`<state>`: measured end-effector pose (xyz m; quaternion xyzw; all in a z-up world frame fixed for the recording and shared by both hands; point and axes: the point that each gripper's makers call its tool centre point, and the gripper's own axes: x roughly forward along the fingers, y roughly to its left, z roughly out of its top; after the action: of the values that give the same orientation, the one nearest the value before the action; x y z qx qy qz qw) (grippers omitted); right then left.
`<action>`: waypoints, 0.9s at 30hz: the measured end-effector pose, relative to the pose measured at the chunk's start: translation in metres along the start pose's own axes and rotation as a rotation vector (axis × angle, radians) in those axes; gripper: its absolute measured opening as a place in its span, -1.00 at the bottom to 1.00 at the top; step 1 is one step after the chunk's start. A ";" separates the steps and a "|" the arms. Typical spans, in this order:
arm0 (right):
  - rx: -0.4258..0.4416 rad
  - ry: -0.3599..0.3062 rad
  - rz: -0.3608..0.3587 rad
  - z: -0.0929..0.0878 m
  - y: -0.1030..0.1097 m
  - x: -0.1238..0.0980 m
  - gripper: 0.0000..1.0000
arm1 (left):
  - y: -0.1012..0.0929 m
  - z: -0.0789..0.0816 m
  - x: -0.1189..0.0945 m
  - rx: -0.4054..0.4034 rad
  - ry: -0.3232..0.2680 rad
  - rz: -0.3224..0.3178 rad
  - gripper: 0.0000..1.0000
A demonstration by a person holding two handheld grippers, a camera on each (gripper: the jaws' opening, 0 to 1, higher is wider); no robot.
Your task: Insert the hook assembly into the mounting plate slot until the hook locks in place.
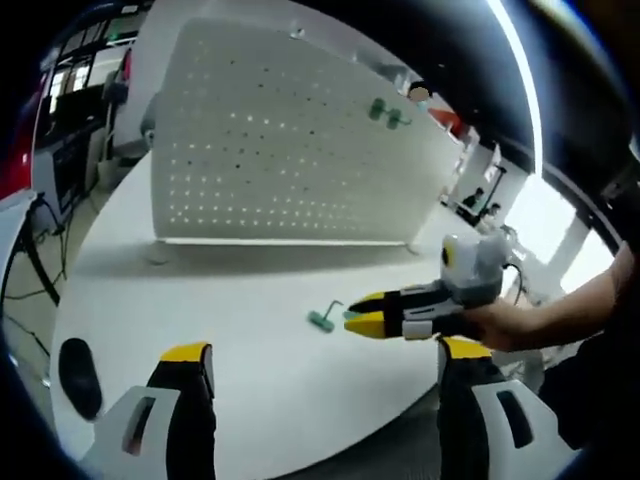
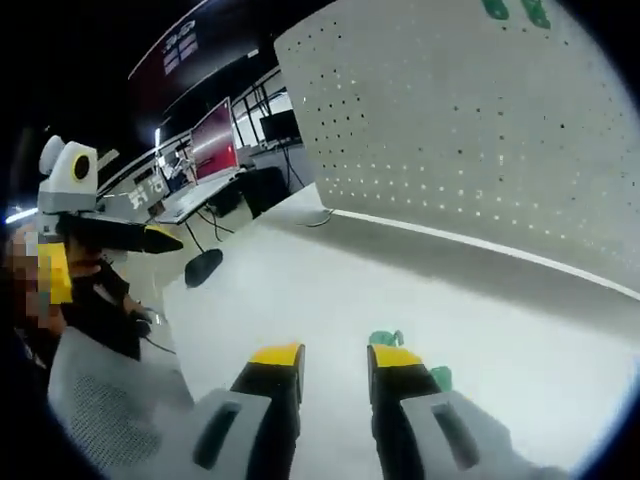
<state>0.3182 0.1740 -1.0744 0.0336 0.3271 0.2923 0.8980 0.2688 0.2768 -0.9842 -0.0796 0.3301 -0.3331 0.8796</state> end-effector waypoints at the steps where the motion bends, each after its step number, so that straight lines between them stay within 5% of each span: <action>1: 0.005 0.006 -0.005 -0.001 -0.001 0.002 -0.55 | 0.001 0.000 0.000 0.000 0.000 0.001 0.88; 15: 0.051 0.057 -0.097 -0.009 -0.032 0.025 -0.56 | 0.010 -0.002 0.005 -0.020 0.021 0.002 0.85; 27: 0.093 0.044 -0.113 0.015 -0.048 0.051 -0.60 | 0.014 -0.001 0.005 -0.031 0.023 0.004 0.81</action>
<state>0.3831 0.1639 -1.1038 0.0500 0.3615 0.2263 0.9031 0.2789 0.2846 -0.9929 -0.0889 0.3454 -0.3271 0.8751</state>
